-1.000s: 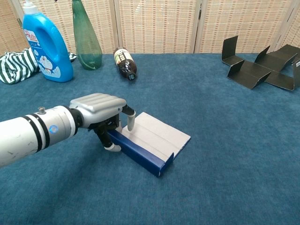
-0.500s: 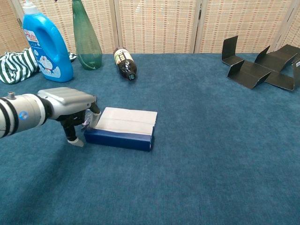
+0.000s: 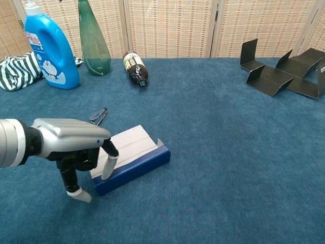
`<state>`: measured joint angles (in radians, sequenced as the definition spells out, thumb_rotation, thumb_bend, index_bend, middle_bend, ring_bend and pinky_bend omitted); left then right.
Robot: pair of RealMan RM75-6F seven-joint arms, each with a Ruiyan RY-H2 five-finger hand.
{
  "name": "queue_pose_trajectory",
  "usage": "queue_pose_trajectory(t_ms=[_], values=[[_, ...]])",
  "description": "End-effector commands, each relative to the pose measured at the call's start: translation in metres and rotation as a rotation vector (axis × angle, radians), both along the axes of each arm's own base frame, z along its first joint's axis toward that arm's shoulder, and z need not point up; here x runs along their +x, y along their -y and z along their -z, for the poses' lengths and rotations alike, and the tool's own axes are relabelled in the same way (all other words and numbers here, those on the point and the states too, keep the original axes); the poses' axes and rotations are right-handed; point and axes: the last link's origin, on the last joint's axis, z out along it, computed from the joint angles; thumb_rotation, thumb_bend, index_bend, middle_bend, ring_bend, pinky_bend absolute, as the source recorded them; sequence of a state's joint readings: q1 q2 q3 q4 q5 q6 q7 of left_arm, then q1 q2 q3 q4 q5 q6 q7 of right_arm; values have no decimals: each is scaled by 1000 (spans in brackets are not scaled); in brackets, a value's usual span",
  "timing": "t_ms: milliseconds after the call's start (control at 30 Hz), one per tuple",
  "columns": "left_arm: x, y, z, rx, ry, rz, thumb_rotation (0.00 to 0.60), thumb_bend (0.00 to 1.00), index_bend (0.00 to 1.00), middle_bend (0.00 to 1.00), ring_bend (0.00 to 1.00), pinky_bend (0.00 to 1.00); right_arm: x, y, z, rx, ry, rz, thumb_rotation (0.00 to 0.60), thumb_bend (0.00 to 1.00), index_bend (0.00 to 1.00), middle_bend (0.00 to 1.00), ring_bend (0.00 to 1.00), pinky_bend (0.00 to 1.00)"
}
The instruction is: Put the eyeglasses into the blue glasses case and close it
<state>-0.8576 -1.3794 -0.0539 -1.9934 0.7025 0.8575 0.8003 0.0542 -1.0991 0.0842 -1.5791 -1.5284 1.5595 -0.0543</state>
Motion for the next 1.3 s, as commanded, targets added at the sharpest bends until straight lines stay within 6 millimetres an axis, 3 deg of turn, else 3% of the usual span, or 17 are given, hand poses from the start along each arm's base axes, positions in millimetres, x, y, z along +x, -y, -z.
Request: queue_pose_trajectory(t_ms=[33, 233, 433, 567, 700, 1300], values=[[18, -5, 5, -23, 90, 23, 600, 217, 482, 978, 886, 912, -1, -2, -1, -6, 4, 6, 600, 270, 52, 263, 232, 189], [34, -19, -5, 97, 225, 120, 600, 218, 432, 981, 889, 914, -5, -6, -3, -14, 7, 16, 600, 270, 52, 263, 235, 189], [48, -21, -12, -24, 165, 223, 600, 249, 330, 1000, 947, 987, -5, -4, -1, -10, 8, 9, 600, 270, 52, 280, 263, 206], [52, -20, -4, -76, 102, 271, 600, 366, 279, 1000, 952, 992, -5, -4, -1, -9, 7, 6, 600, 270, 51, 283, 271, 206], [53, -21, 12, -115, 39, 290, 600, 419, 178, 1000, 953, 993, -6, -5, -3, -18, 5, 5, 600, 270, 52, 287, 284, 206], [55, -34, 38, -73, -143, 308, 600, 428, 157, 1000, 957, 994, -9, -7, -4, -27, 16, 6, 600, 270, 52, 292, 313, 218]])
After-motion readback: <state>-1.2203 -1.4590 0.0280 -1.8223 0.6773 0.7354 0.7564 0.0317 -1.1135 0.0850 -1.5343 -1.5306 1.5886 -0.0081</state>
